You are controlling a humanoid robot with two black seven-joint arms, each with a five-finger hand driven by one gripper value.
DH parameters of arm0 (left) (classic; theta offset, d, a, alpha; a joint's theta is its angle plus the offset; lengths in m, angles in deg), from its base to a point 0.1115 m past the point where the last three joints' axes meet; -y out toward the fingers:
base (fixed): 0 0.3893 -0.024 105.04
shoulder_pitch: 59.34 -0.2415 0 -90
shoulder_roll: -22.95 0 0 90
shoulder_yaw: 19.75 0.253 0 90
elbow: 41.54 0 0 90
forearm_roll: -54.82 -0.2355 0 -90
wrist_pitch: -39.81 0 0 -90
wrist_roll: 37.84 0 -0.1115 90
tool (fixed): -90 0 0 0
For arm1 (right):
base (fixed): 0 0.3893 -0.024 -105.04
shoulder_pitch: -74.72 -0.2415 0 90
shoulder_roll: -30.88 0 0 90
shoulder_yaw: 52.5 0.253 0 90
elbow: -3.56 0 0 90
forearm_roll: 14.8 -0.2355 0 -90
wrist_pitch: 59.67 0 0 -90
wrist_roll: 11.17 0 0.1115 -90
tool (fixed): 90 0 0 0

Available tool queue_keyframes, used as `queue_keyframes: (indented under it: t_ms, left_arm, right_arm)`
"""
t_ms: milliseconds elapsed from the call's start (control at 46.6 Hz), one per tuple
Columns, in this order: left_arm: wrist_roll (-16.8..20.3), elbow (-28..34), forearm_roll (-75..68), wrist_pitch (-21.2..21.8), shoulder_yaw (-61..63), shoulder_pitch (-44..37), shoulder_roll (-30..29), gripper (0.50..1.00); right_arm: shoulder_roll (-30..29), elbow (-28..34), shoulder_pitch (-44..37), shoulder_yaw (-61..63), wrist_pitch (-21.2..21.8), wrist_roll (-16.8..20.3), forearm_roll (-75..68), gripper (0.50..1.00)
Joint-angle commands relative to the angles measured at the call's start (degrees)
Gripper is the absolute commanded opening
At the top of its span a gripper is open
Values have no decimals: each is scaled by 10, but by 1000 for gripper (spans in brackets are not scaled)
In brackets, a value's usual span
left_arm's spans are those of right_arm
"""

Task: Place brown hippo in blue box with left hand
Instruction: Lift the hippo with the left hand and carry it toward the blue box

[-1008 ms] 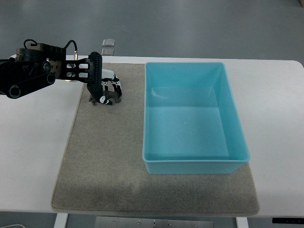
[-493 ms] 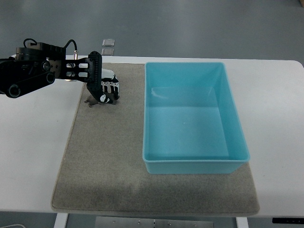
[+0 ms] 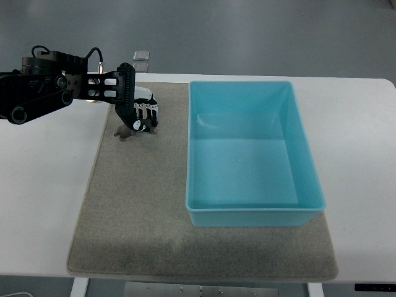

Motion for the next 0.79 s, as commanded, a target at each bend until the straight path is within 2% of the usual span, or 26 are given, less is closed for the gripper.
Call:
queue_keyframes:
  t_ms: [0, 772]
  left_arm:
    - [0, -1, 0, 3, -1, 7, 0, 500]
    - [0, -1, 1, 9, -23, 58, 0, 500]
  right_arm:
    - [0, 0, 0, 0, 0, 0, 0, 936]
    - [0, -1, 0, 0, 0, 0, 0, 936]
